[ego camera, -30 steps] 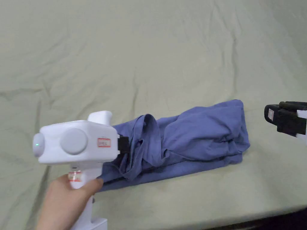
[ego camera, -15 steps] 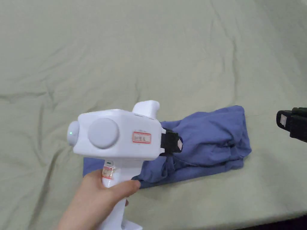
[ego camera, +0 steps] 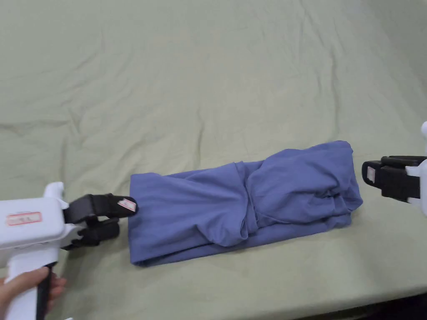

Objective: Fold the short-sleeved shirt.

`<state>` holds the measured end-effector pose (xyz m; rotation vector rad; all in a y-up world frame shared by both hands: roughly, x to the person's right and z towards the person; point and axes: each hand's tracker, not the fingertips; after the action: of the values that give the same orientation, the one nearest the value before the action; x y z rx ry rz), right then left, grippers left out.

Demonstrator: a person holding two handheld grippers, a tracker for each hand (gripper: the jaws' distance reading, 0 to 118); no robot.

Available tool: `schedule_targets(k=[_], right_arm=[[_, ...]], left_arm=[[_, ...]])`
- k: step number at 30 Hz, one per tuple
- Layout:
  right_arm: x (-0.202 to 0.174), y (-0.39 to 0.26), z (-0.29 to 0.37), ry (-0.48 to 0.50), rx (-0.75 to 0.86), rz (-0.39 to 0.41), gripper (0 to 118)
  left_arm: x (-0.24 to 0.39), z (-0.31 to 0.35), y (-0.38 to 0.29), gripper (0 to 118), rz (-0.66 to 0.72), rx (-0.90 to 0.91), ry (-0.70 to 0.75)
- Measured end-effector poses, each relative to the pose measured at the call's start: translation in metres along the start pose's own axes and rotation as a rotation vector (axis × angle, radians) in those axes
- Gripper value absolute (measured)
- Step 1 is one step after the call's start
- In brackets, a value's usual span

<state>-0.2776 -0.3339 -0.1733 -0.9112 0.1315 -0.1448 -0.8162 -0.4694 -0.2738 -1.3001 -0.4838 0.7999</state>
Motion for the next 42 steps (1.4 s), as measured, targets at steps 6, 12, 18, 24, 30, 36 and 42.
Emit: schedule_targets(k=[6,12,18,24,30,36,42], right_arm=[[-0.014,0.001,-0.011,0.032,-0.023,0.021,2],[-0.004,0.0,-0.009,0.015,-0.024,0.016,2],[0.018,0.0,0.005,-0.022,-0.002,-0.009,2],[0.045,-0.004,0.011,-0.038,0.013,-0.048,2],[0.058,-0.005,0.011,-0.028,0.029,-0.084,2],[0.068,-0.01,0.021,-0.021,0.051,-0.103,2],[0.079,-0.015,0.025,-0.036,0.044,-0.119,2]], left_arm=[[0.038,-0.016,-0.016,8,-0.211,0.078,0.115],[0.021,0.01,-0.017,8,-0.129,0.117,-0.017],[0.032,0.059,-0.014,8,-0.147,0.157,0.039],[0.062,0.13,-0.016,8,-0.136,0.291,0.417],[0.16,0.07,-0.03,8,-0.372,0.164,0.492],[0.214,-0.059,-0.023,8,-0.5,-0.063,0.324],[0.227,-0.137,-0.021,10,-0.507,-0.206,0.306]])
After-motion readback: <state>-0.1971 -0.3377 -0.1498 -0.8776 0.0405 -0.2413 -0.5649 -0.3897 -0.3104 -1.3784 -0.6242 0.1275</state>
